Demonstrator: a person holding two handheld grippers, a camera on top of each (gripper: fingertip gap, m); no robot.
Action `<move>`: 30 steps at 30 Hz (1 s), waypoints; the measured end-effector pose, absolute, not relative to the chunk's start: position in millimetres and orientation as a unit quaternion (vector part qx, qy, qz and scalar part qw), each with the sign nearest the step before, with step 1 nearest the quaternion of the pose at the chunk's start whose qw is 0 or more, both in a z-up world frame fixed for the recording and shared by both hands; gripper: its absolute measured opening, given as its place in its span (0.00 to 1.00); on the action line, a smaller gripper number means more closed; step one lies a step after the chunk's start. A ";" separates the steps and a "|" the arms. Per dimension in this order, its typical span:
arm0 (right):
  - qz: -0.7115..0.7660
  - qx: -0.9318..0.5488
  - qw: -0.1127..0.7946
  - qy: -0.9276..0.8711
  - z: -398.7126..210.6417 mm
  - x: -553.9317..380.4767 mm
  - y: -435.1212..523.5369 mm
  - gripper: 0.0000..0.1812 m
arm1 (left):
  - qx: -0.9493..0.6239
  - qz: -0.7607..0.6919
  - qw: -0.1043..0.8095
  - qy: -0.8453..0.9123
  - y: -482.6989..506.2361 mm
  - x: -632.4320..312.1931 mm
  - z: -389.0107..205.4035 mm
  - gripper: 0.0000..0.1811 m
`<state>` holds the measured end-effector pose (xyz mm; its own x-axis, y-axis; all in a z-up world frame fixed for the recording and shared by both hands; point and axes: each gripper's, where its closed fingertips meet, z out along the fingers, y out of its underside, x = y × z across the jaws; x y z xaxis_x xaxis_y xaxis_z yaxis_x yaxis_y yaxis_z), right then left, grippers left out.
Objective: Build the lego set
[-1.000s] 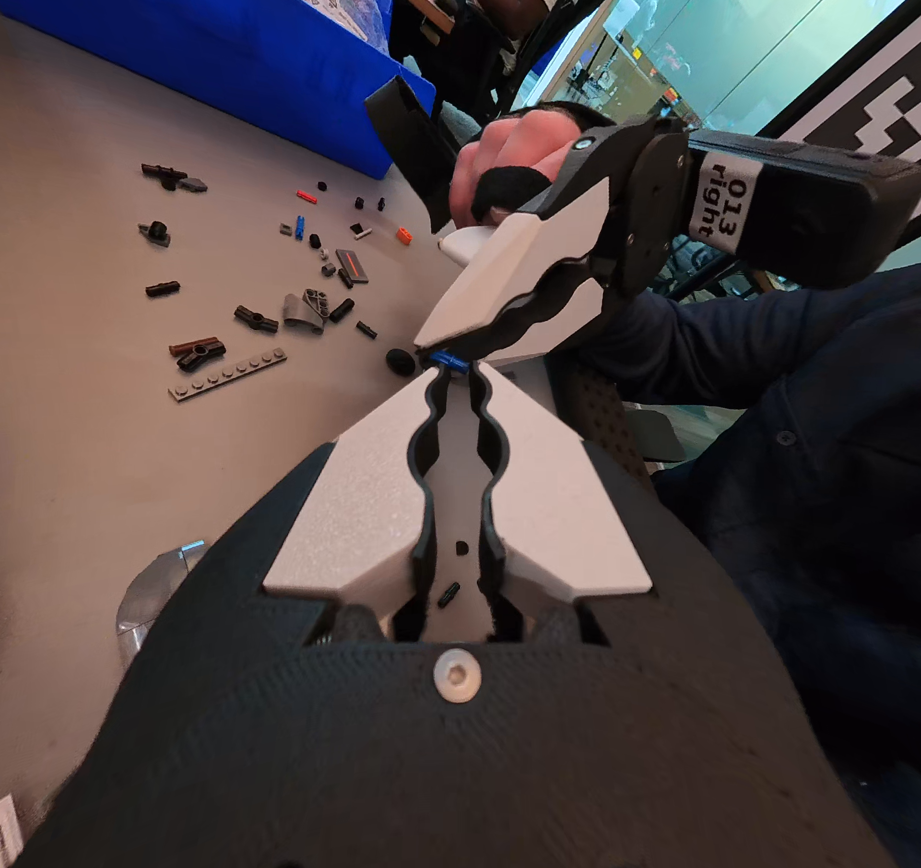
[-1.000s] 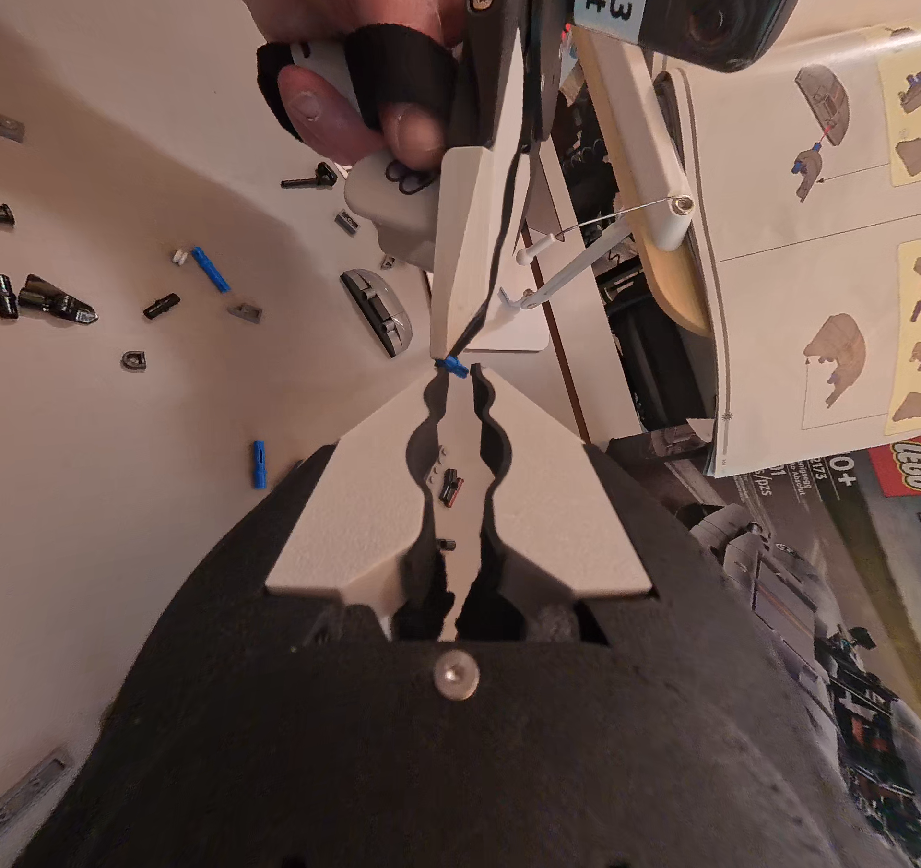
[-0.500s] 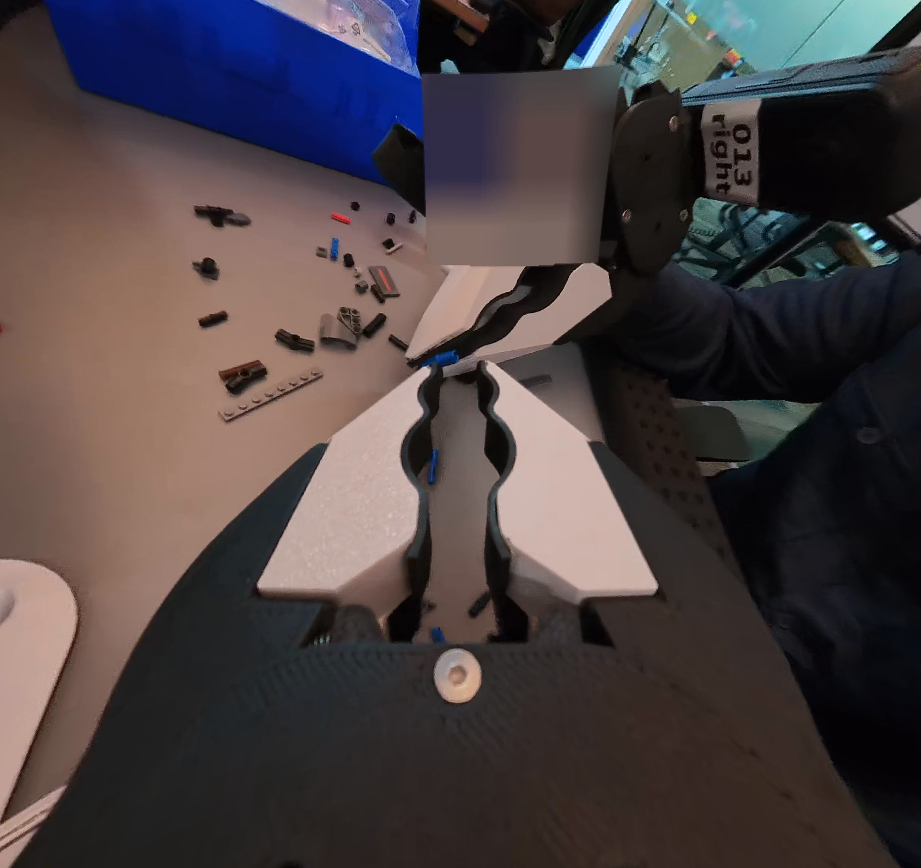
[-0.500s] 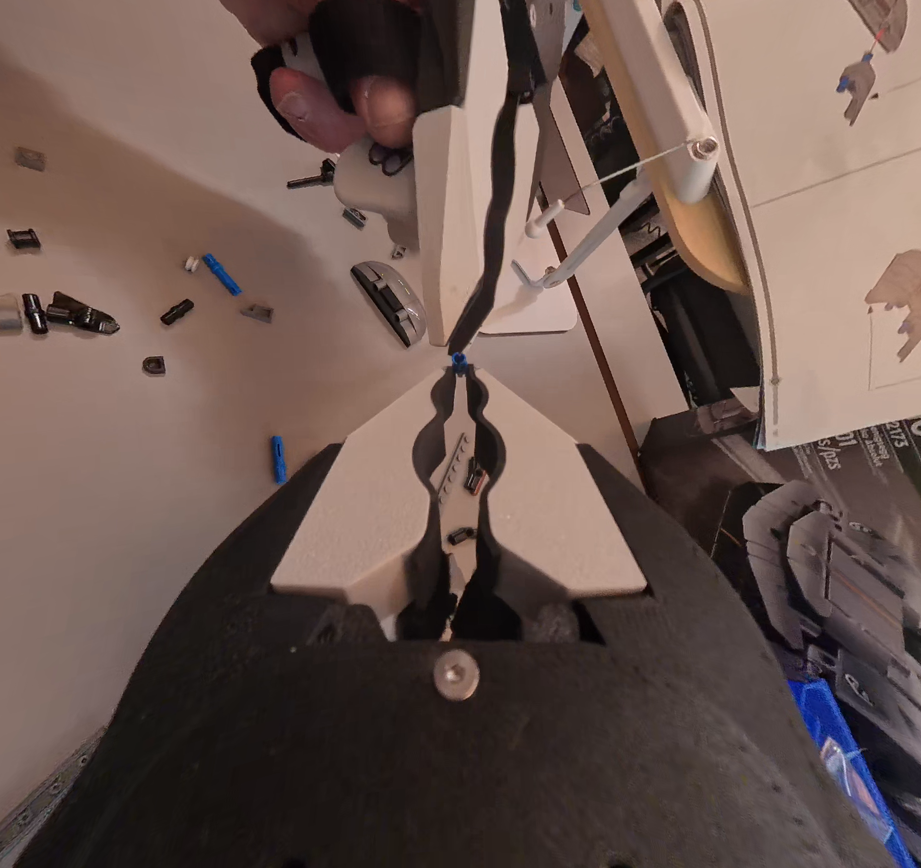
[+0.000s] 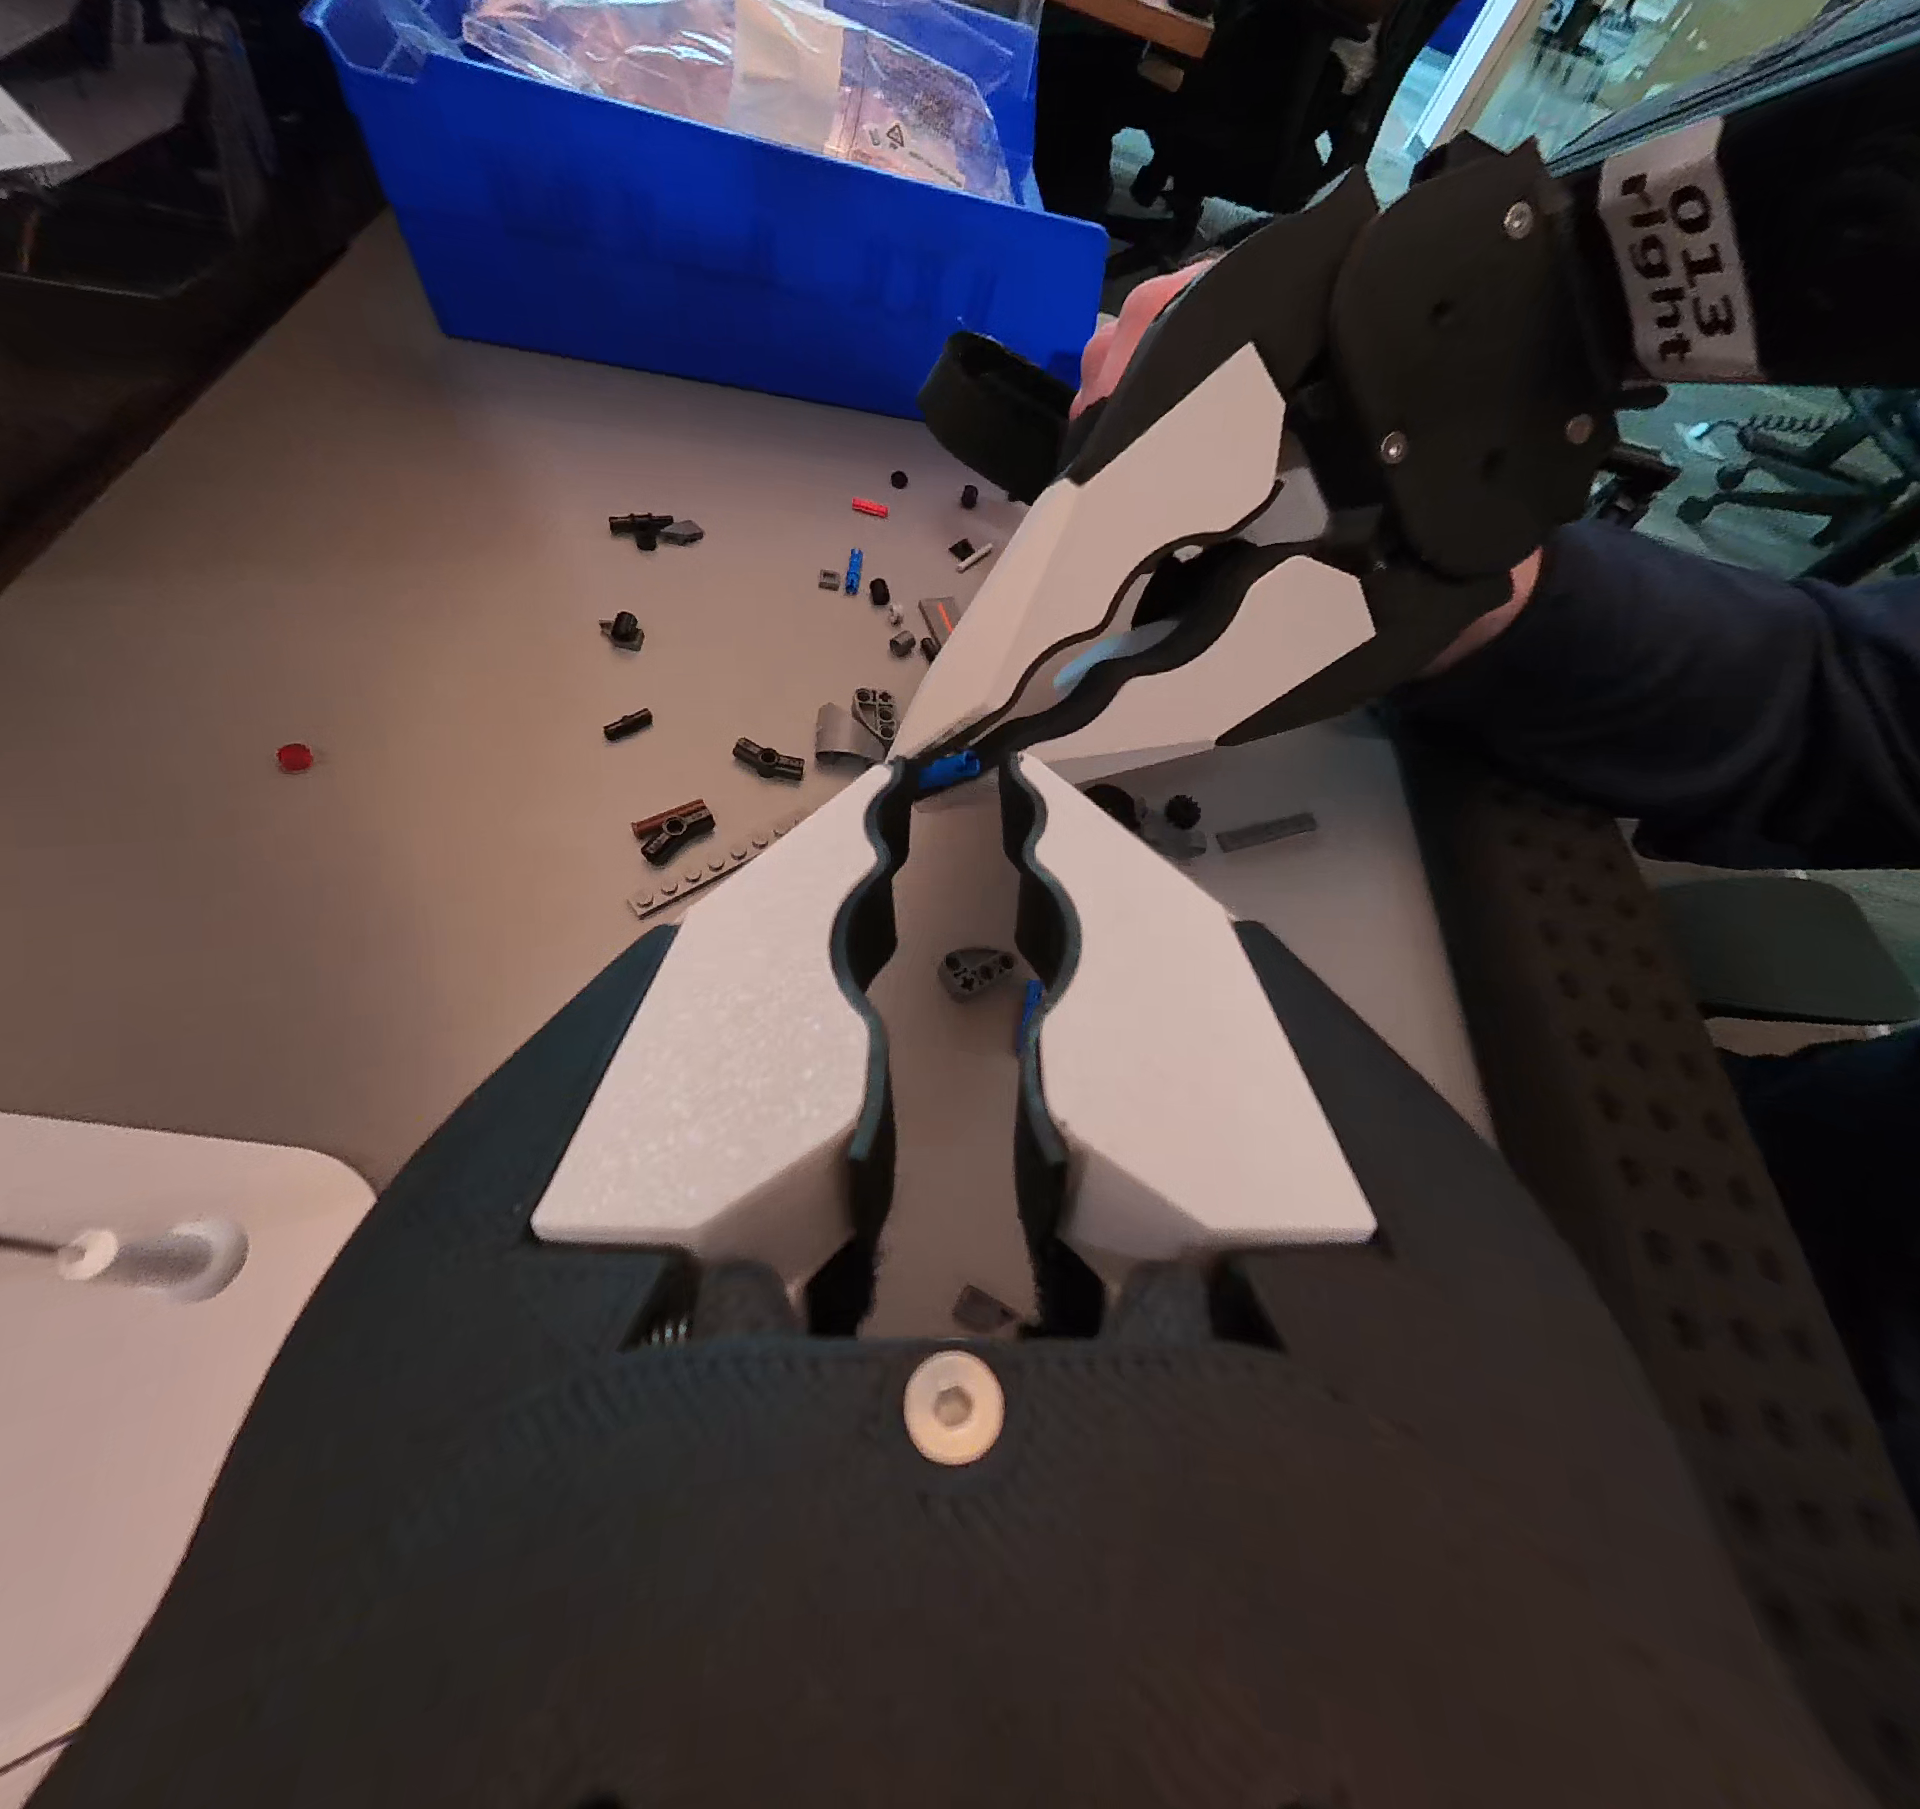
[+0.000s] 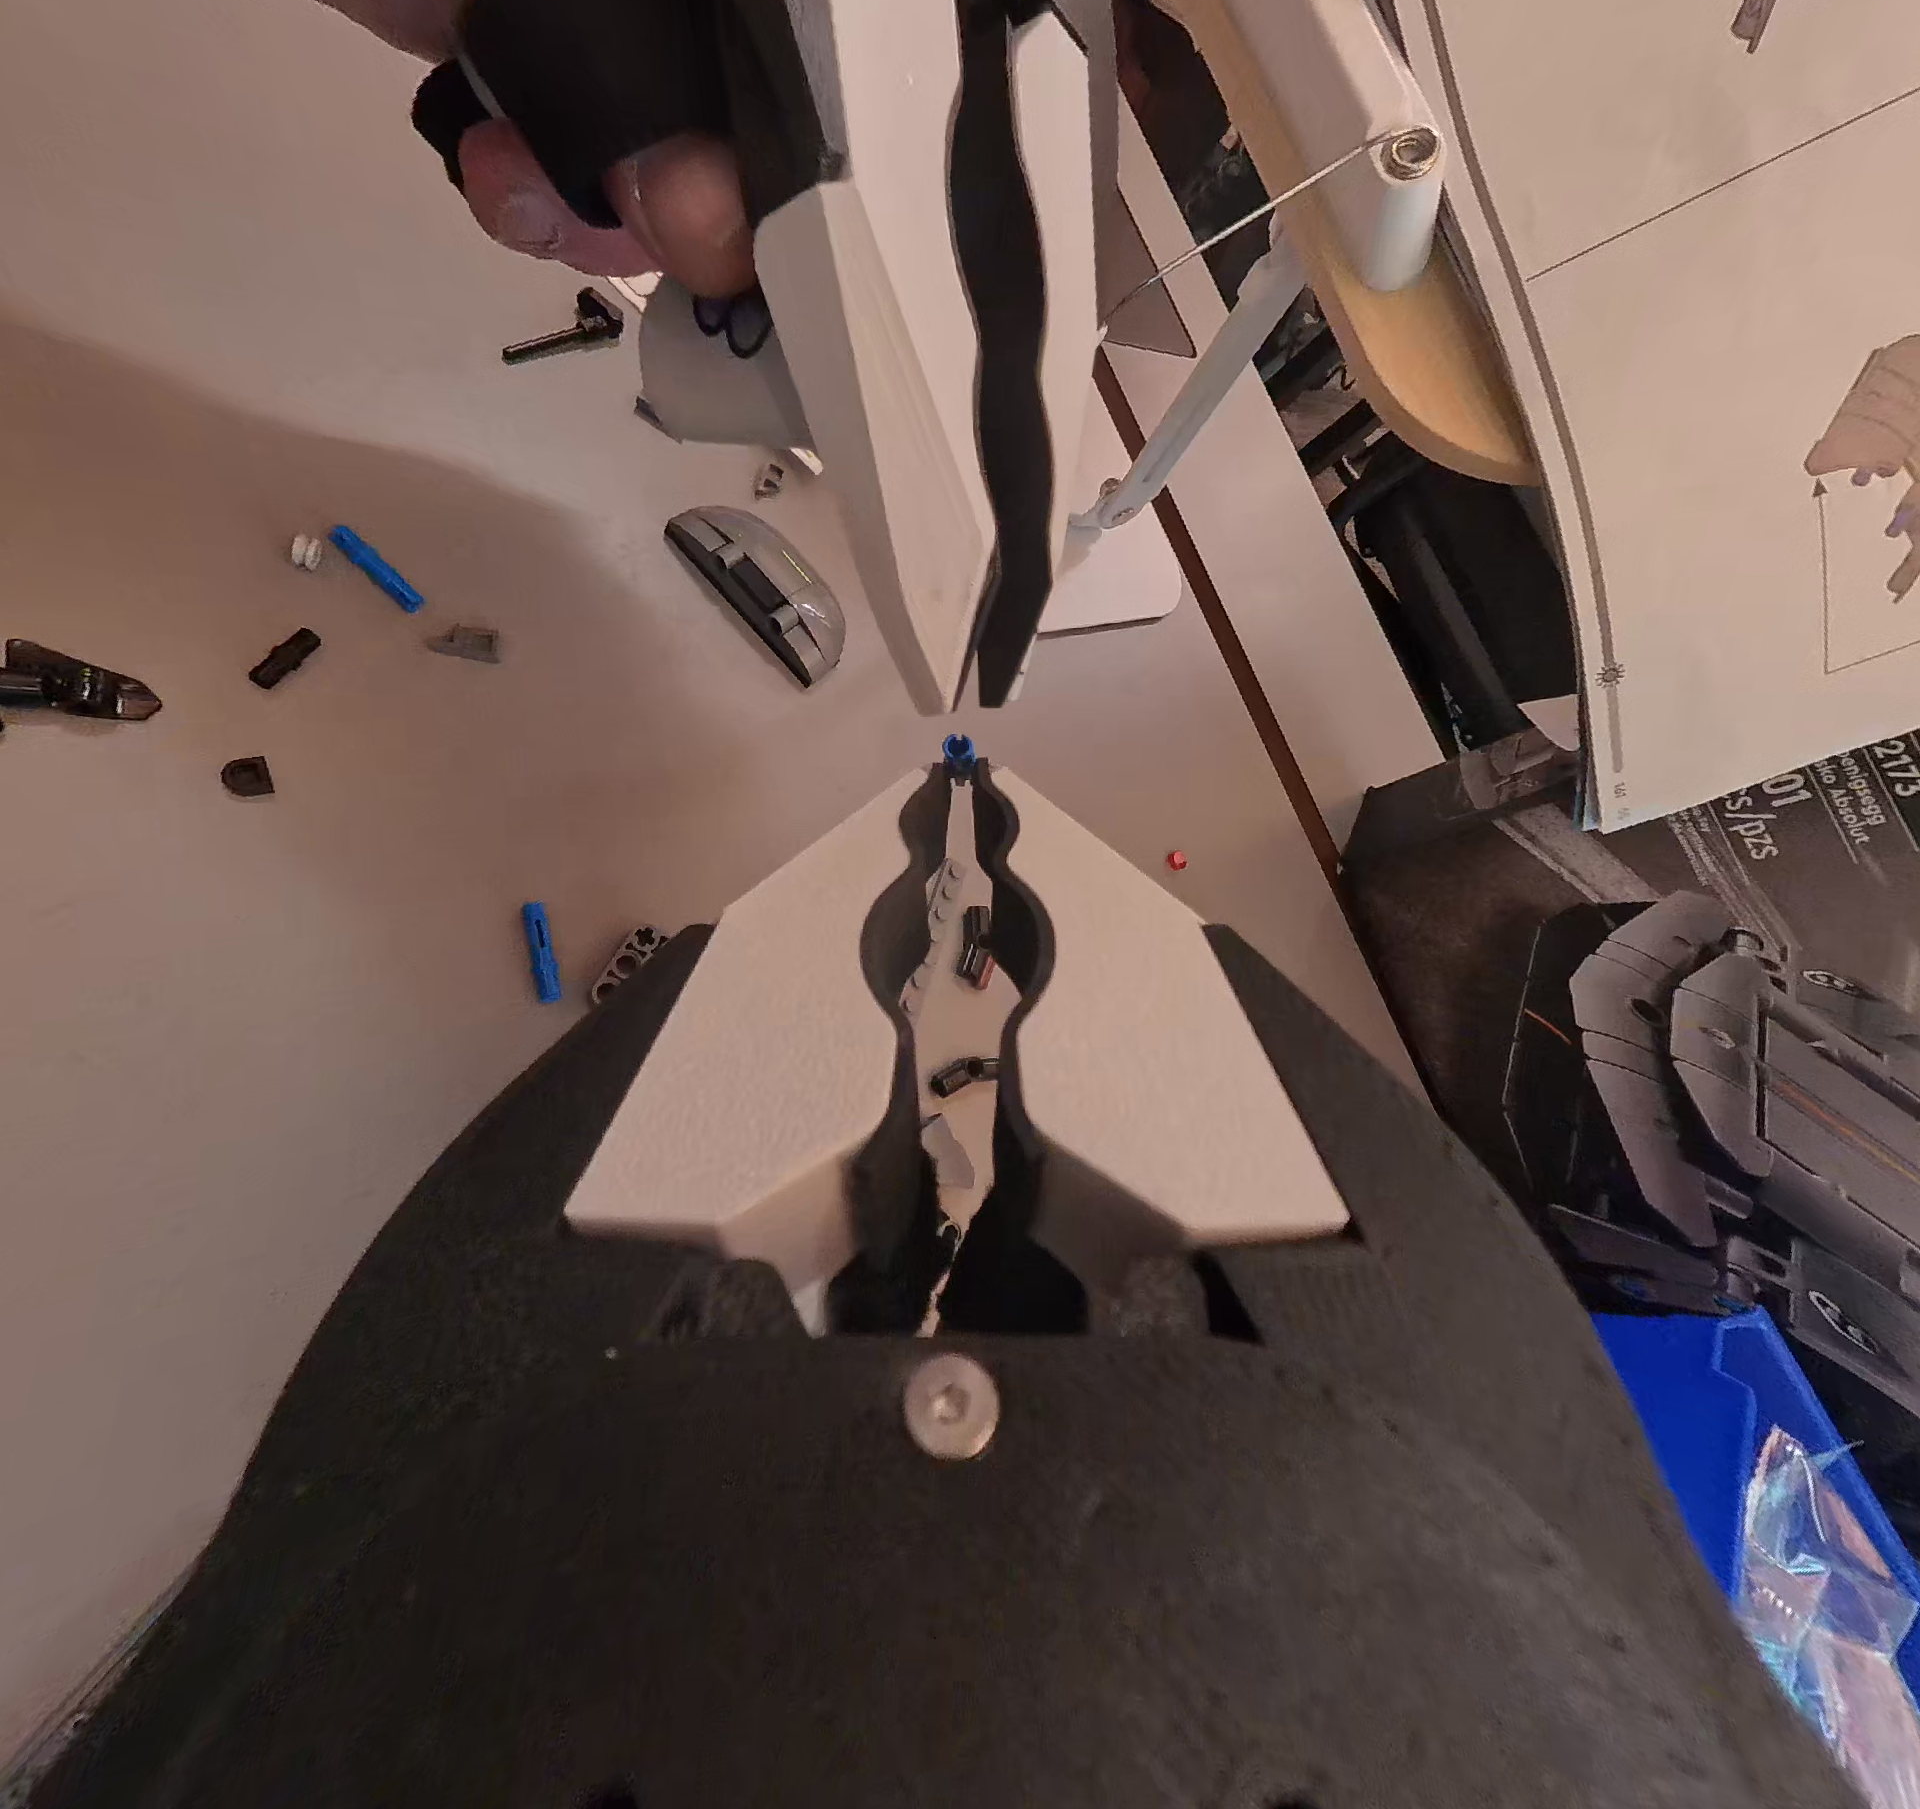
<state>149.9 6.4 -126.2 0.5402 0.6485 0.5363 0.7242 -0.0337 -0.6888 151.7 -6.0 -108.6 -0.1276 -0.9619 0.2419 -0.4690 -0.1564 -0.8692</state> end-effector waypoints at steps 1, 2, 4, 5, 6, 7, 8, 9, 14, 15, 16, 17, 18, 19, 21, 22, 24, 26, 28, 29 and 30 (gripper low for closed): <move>-0.038 -0.718 0.504 -0.478 -126.3 149.7 6.4 0.02 | -0.605 -0.458 0.266 0.595 -6.8 152.5 -110.2 0.08; -0.039 -0.718 0.504 -0.478 -126.5 149.6 6.5 0.02 | -0.606 -0.453 0.265 0.598 -7.7 153.3 -112.0 0.08; -0.040 -0.719 0.503 -0.478 -126.9 149.7 6.6 0.02 | -0.609 -0.440 0.267 0.603 -7.5 155.2 -116.1 0.08; -0.042 -0.720 0.501 -0.478 -127.7 150.5 6.9 0.02 | -0.610 -0.436 0.270 0.604 -7.0 156.1 -116.5 0.08; -0.045 -0.721 0.499 -0.478 -128.3 151.4 7.2 0.01 | -0.611 -0.435 0.271 0.604 -6.8 156.6 -116.7 0.08; -0.047 -0.722 0.498 -0.478 -128.6 151.8 7.3 0.02 | -0.611 -0.434 0.270 0.604 -7.0 156.7 -116.9 0.08; -0.047 -0.722 0.498 -0.478 -128.7 152.0 7.4 0.02 | -0.611 -0.434 0.270 0.604 -7.1 156.8 -117.0 0.07; -0.047 -0.723 0.497 -0.478 -128.8 152.0 7.5 0.02 | -0.611 -0.433 0.270 0.605 -7.3 156.8 -117.3 0.07; -0.053 -0.720 0.493 -0.485 -131.3 152.3 7.2 0.01 | -0.610 -0.434 0.266 0.608 -8.5 157.0 -119.2 0.05; -0.054 -0.718 0.493 -0.488 -131.3 152.2 7.0 0.01 | -0.610 -0.438 0.264 0.606 -8.8 156.9 -119.1 0.05; -0.056 -0.717 0.494 -0.489 -131.2 152.1 6.9 0.01 | -0.609 -0.442 0.263 0.603 -8.6 157.0 -118.7 0.05; -0.058 -0.716 0.495 -0.490 -130.9 152.1 6.9 0.02 | -0.609 -0.446 0.262 0.601 -8.5 157.1 -118.4 0.05; -0.062 -0.714 0.495 -0.491 -130.8 152.4 6.9 0.02 | -0.610 -0.449 0.261 0.599 -8.4 157.2 -118.5 0.05; -0.066 -0.713 0.494 -0.493 -130.9 152.8 7.1 0.01 | -0.611 -0.450 0.259 0.597 -8.3 157.4 -119.0 0.05; -0.076 -0.711 0.492 -0.496 -131.6 153.1 7.4 0.01 | -0.617 -0.452 0.260 0.590 -5.8 158.5 -119.3 0.05; -0.082 -0.710 0.491 -0.498 -131.9 153.3 7.6 0.01 | -0.620 -0.455 0.258 0.585 -5.3 159.0 -119.7 0.05; -0.097 -0.710 0.487 -0.499 -132.9 155.2 9.1 0.01 | -0.623 -0.458 0.255 0.580 -4.9 160.2 -121.0 0.04; -0.104 -0.714 0.483 -0.497 -134.3 157.1 10.2 0.01 | -0.626 -0.456 0.258 0.578 -3.9 162.1 -122.1 0.04; -0.107 -0.717 0.482 -0.493 -134.6 159.6 11.4 0.01 | -0.630 -0.459 0.260 0.570 -2.8 164.5 -121.8 0.04; -0.109 -0.718 0.482 -0.491 -134.1 160.8 11.8 0.01 | -0.630 -0.462 0.261 0.566 -2.3 165.4 -121.3 0.04; -0.110 -0.719 0.483 -0.489 -133.7 161.6 12.2 0.01 | -0.631 -0.464 0.262 0.564 -2.0 165.9 -120.9 0.03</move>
